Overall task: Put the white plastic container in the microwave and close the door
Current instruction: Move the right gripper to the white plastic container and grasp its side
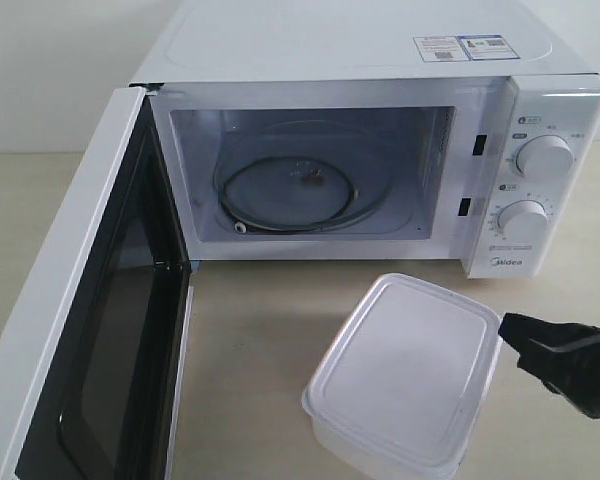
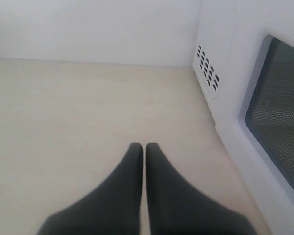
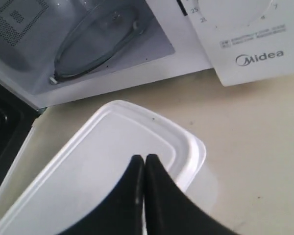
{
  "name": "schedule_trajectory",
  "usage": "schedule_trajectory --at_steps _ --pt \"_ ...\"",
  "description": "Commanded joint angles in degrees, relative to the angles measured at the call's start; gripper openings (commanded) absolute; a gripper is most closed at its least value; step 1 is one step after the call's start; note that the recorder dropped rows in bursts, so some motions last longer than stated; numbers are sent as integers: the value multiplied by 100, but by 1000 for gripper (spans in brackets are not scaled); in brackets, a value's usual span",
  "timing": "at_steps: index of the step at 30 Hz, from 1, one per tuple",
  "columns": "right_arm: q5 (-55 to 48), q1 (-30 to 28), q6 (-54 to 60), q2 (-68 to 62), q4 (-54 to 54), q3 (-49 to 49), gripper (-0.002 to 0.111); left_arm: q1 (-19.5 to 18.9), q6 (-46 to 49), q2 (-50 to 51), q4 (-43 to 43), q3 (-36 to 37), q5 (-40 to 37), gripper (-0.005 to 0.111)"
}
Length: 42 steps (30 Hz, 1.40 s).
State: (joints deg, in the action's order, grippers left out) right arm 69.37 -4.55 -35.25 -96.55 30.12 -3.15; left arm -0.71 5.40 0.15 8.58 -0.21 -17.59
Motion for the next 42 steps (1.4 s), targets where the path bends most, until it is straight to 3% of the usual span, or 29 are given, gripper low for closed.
schedule_trajectory --at_steps 1,7,15,17,23,33,42 --pt "59 -875 -909 40 1888 -86 0 -24 16 -15 -31 21 50 4" --pt "-656 -1662 -3549 40 4094 -515 0 -24 16 -15 -31 21 50 4" --pt "-566 -1661 -3933 43 4689 -548 4 -24 16 -15 -31 21 50 4" --pt "-566 -1661 -4016 43 4676 -548 13 -24 16 -15 -31 21 50 4" --pt "-857 -1661 -4283 43 4667 -548 57 -24 16 -15 -31 21 50 4" --pt "-1288 -1581 -4571 43 3882 -548 51 -24 16 -15 -31 21 50 4" --pt "-1334 -614 -4649 43 2515 -548 51 -24 16 -15 -31 21 50 4"
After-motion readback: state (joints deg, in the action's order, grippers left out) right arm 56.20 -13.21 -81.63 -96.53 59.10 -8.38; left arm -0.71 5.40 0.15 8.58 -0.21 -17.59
